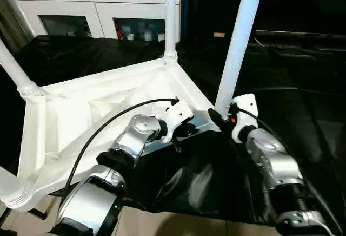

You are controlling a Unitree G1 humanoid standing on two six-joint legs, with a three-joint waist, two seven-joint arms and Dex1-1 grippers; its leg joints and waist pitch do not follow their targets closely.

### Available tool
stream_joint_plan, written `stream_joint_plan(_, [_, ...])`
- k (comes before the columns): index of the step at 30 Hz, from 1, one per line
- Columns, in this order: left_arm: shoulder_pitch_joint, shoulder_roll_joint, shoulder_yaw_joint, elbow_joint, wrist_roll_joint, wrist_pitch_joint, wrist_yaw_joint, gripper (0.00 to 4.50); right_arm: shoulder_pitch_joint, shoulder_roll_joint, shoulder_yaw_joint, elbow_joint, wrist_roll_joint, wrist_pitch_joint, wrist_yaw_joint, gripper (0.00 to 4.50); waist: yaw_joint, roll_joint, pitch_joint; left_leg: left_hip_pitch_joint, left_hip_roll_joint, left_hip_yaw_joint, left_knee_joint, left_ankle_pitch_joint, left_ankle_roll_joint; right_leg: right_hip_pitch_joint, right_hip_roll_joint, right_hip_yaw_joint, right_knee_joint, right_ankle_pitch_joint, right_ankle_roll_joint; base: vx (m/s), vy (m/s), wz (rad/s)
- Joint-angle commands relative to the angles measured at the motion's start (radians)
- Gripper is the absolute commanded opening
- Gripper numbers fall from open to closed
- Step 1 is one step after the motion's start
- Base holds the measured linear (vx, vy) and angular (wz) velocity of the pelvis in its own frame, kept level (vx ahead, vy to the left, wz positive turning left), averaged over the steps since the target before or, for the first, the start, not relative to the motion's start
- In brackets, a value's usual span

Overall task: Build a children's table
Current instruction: Rotate leg to tighten

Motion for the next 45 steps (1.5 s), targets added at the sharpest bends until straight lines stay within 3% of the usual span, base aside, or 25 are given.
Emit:
stream_joint_plan(1, [-0.013, -0.021, -0.034, -0.066, -0.026, -0.052, -0.061, 0.0, 0.033, 0.011, 0.121, 0.005, 0.014, 0.026, 0.124, 3.34, 0.008, -0.013, -0.06, 0.0, 0.033, -0.007, -0.056, -0.199, 0.081, 0.049, -0.057, 0.038, -0.059, -0.131, -0.245, 0.0, 0.0, 0.0])
stream_joint_plan(7, [0.02, 0.047, -0.033, -0.106, -0.055, -0.084, -0.198, 0.0, 0.077, -0.146, 0.148, -0.08, 0.058, 0.008, 0.366, 3.34, 0.017, -0.017, -0.056, 0.002, 0.038, -0.006, -0.058, -0.241, 0.078, 0.047, -0.057, 0.038, -0.064, -0.2, -0.244, 0.0, 0.0, 0.0])
stream_joint_plan(11, [0.031, 0.084, -0.032, -0.122, -0.069, -0.097, -0.269, 0.0, 0.099, -0.226, 0.17, -0.108, 0.065, 0.009, 0.493, 3.34, 0.03, -0.019, -0.057, 0.004, 0.042, -0.004, -0.056, -0.233, 0.079, 0.044, -0.059, 0.039, -0.06, -0.193, -0.244, 0.0, 0.0, 0.0])
stream_joint_plan(18, [0.047, 0.117, -0.036, -0.152, -0.097, -0.097, -0.351, 0.0, 0.115, -0.279, 0.18, -0.148, 0.11, 0.027, 0.599, 2.91, 0.043, -0.017, -0.062, 0.001, 0.043, -0.003, -0.05, -0.179, 0.097, 0.044, -0.058, 0.038, -0.049, -0.112, -0.268, 0.0, 0.0, 0.0])
stream_joint_plan(21, [0.047, 0.118, -0.037, -0.16, -0.097, -0.092, -0.368, 0.0, 0.12, -0.297, 0.192, -0.151, 0.112, 0.027, 0.641, 2.74, 0.052, -0.015, -0.062, 0.001, 0.043, -0.003, -0.049, -0.188, 0.094, 0.044, -0.059, 0.038, -0.05, -0.126, -0.268, 0.0, 0.0, 0.0])
stream_joint_plan(22, [0.047, 0.116, -0.036, -0.164, -0.099, -0.088, -0.372, 0.0, 0.119, -0.297, 0.194, -0.148, 0.11, 0.025, 0.645, 2.5, 0.055, -0.013, -0.061, 0.003, 0.044, -0.004, -0.05, -0.193, 0.091, 0.043, -0.06, 0.038, -0.05, -0.131, -0.268, 0.0, 0.0, 0.0])
stream_joint_plan(28, [0.051, 0.116, -0.041, -0.177, -0.105, -0.079, -0.384, 0.0, 0.12, -0.294, 0.206, -0.157, 0.115, 0.035, 0.65, 2.19, 0.057, -0.015, -0.063, 0.002, 0.043, -0.005, -0.05, -0.19, 0.081, 0.045, -0.059, 0.037, -0.048, -0.123, -0.266, 0.0, 0.0, 0.0])
stream_joint_plan(31, [0.054, 0.115, -0.039, -0.179, -0.103, -0.079, -0.381, 0.0, 0.133, -0.284, 0.218, -0.169, 0.117, 0.041, 0.642, 2.16, 0.057, -0.016, -0.063, 0.002, 0.044, -0.005, -0.049, -0.182, 0.086, 0.045, -0.059, 0.037, -0.047, -0.11, -0.267, 0.0, 0.0, 0.0])
stream_joint_plan(32, [0.054, 0.113, -0.038, -0.177, -0.102, -0.078, -0.376, 0.0, 0.136, -0.28, 0.218, -0.172, 0.117, 0.043, 0.638, 2.13, 0.056, -0.021, -0.063, 0.001, 0.043, -0.004, -0.05, -0.181, 0.088, 0.046, -0.059, 0.037, -0.047, -0.112, -0.266, 0.0, 0.0, 0.0])
stream_joint_plan(34, [0.053, 0.103, -0.036, -0.171, -0.096, -0.071, -0.354, 0.0, 0.148, -0.267, 0.22, -0.18, 0.116, 0.048, 0.622, 2.11, 0.058, -0.019, -0.063, 0.001, 0.043, -0.004, -0.049, -0.176, 0.089, 0.045, -0.06, 0.037, -0.047, -0.122, -0.263, 0.0, 0.0, 0.0])
stream_joint_plan(38, [0.033, 0.066, -0.03, -0.143, -0.077, -0.054, -0.275, 0.0, 0.155, -0.218, 0.207, -0.171, 0.101, 0.055, 0.532, 2.09, 0.054, -0.018, -0.057, 0.003, 0.042, -0.005, -0.055, -0.222, 0.068, 0.041, -0.06, 0.038, -0.058, -0.207, -0.242, 0.0, 0.0, 0.0])
stream_joint_plan(41, [0.002, 0.012, -0.027, -0.11, -0.056, -0.037, -0.177, 0.0, 0.128, -0.13, 0.171, -0.111, 0.071, 0.059, 0.367, 2.09, 0.046, -0.021, -0.052, 0.009, 0.038, -0.009, -0.063, -0.294, 0.025, 0.034, -0.063, 0.037, -0.072, -0.34, -0.205, 0.0, 0.0, 0.0])
stream_joint_plan(42, [-0.008, -0.006, -0.024, -0.103, -0.052, -0.027, -0.147, 0.0, 0.118, -0.103, 0.162, -0.091, 0.062, 0.061, 0.317, 2.09, 0.042, -0.022, -0.05, 0.007, 0.036, -0.013, -0.066, -0.31, 0.011, 0.038, -0.063, 0.036, -0.074, -0.381, -0.185, 0.0, 0.0, 0.0])
stream_joint_plan(45, [-0.031, -0.05, -0.018, -0.089, -0.046, -0.004, -0.076, 0.0, 0.084, -0.023, 0.143, -0.04, 0.046, 0.07, 0.193, 2.09, 0.031, -0.018, -0.048, 0.012, 0.035, -0.014, -0.069, -0.347, 0.0, 0.031, -0.061, 0.037, -0.081, -0.408, -0.171, 0.0, 0.0, 0.0])
